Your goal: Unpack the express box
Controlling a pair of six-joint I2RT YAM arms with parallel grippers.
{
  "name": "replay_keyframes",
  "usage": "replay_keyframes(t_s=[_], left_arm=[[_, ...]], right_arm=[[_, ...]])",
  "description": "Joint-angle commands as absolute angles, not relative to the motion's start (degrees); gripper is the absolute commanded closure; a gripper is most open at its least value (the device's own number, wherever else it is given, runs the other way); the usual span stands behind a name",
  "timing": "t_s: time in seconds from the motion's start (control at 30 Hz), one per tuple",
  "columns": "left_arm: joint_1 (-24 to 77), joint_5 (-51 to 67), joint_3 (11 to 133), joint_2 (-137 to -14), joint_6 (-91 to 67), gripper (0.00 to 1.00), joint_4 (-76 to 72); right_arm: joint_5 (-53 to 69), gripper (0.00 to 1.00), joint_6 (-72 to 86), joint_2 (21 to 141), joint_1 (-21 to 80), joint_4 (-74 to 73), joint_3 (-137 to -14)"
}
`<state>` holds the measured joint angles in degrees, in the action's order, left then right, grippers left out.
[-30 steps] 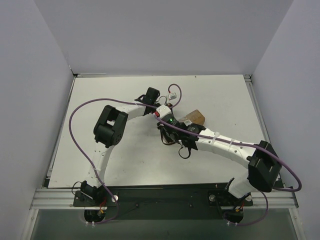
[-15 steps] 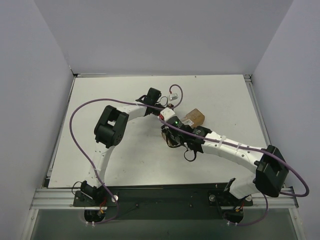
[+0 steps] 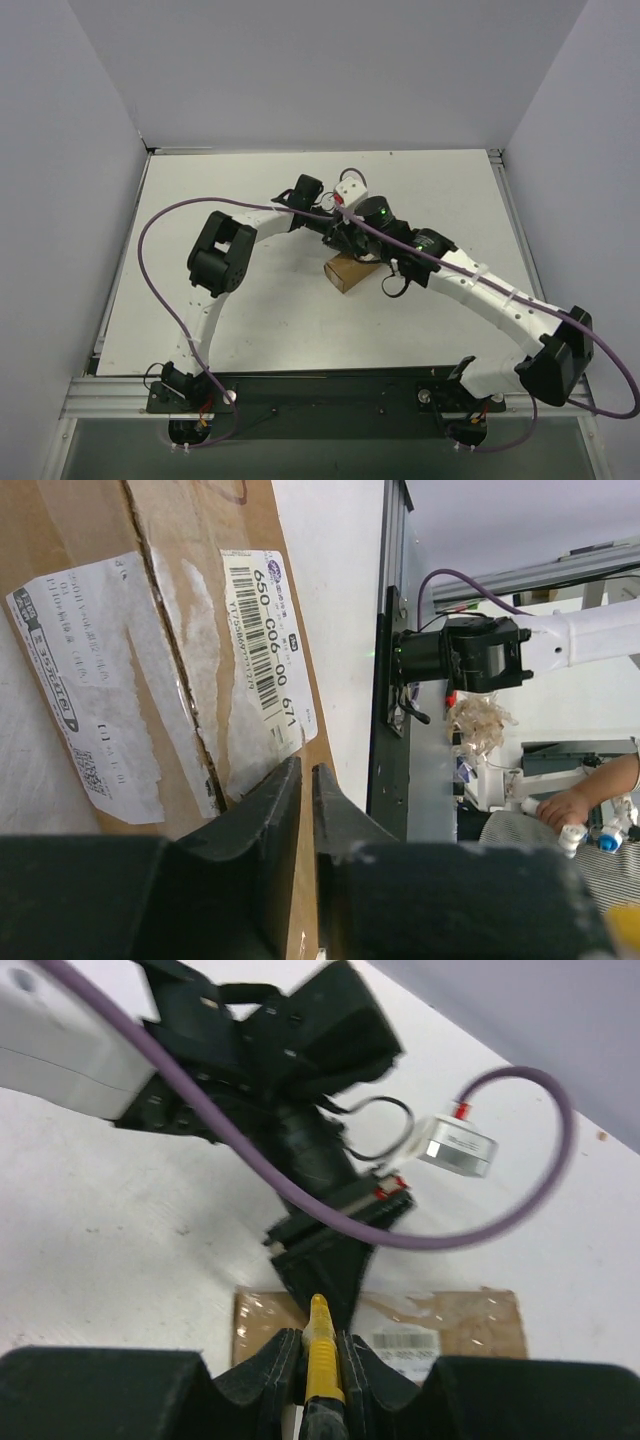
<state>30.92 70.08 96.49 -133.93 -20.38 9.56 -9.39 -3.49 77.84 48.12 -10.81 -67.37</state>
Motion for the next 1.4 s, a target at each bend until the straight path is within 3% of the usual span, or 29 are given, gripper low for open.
replay_keyframes(t_s=[0.0, 0.17, 0.27, 0.4, 0.47, 0.6, 0.67, 0.8, 0.9, 0.93, 1.07, 1.23, 1.27, 1.37], left_arm=[[29.6, 64.0, 96.7, -129.7, -20.7, 0.69, 9.2], [26.5, 63.1, 93.5, -122.6, -28.7, 0.6, 1.5], [23.6, 64.1, 90.5, -119.0, -38.6, 0.58, -12.8], [20.2, 63.3, 87.8, -115.7, -42.4, 0.58, -15.7], [18.6, 63.2, 87.6, -114.0, -38.0, 0.58, -8.6], [17.0, 56.3, 94.3, -112.7, -11.3, 0.57, 17.9], [16.8, 52.0, 96.9, -112.9, -3.8, 0.56, 28.8], [16.5, 40.7, 103.0, -114.8, 4.7, 0.54, 37.5], [15.8, 36.4, 104.2, -115.0, 8.2, 0.52, 39.2], [15.7, 35.6, 105.5, -115.0, 9.0, 0.52, 39.7], [15.3, 34.3, 110.1, -118.1, 11.6, 0.49, 43.1], [15.3, 35.9, 114.4, -120.8, 11.2, 0.48, 43.0], [15.3, 36.6, 115.6, -121.5, 10.9, 0.48, 43.3], [15.4, 37.9, 117.2, -122.4, 8.4, 0.47, 43.9]], right_arm=[[-6.9, 1.0, -8.8, 69.4, 41.3, -19.9, -65.4], [-9.5, 1.0, -19.1, 57.0, 29.4, -20.8, -53.6], [-11.2, 1.0, -23.1, 54.6, 18.0, -16.7, -49.9], [-14.2, 1.0, -33.9, 56.0, 9.0, -8.2, -46.8], [-13.9, 1.0, -39.3, 57.6, 7.4, 0.4, -44.3], [-8.0, 1.0, -52.1, 63.0, 4.3, 27.3, -34.2], [-3.9, 1.0, -58.0, 68.4, 4.0, 33.7, -32.6], [-0.4, 0.99, -65.1, 78.4, 3.4, 50.0, -29.7], [2.7, 0.97, -69.3, 84.3, 2.3, 51.4, -28.9], [2.6, 0.95, -70.7, 86.6, 2.3, 51.4, -28.7], [1.9, 0.67, -75.2, 88.8, 2.8, 48.3, -27.9], [0.7, 0.47, -78.6, 87.5, 4.6, 40.4, -27.3], [1.1, 0.35, -78.7, 86.9, 4.7, 38.3, -27.7], [0.4, 0.16, -75.7, 83.2, 5.3, 28.5, -31.5]])
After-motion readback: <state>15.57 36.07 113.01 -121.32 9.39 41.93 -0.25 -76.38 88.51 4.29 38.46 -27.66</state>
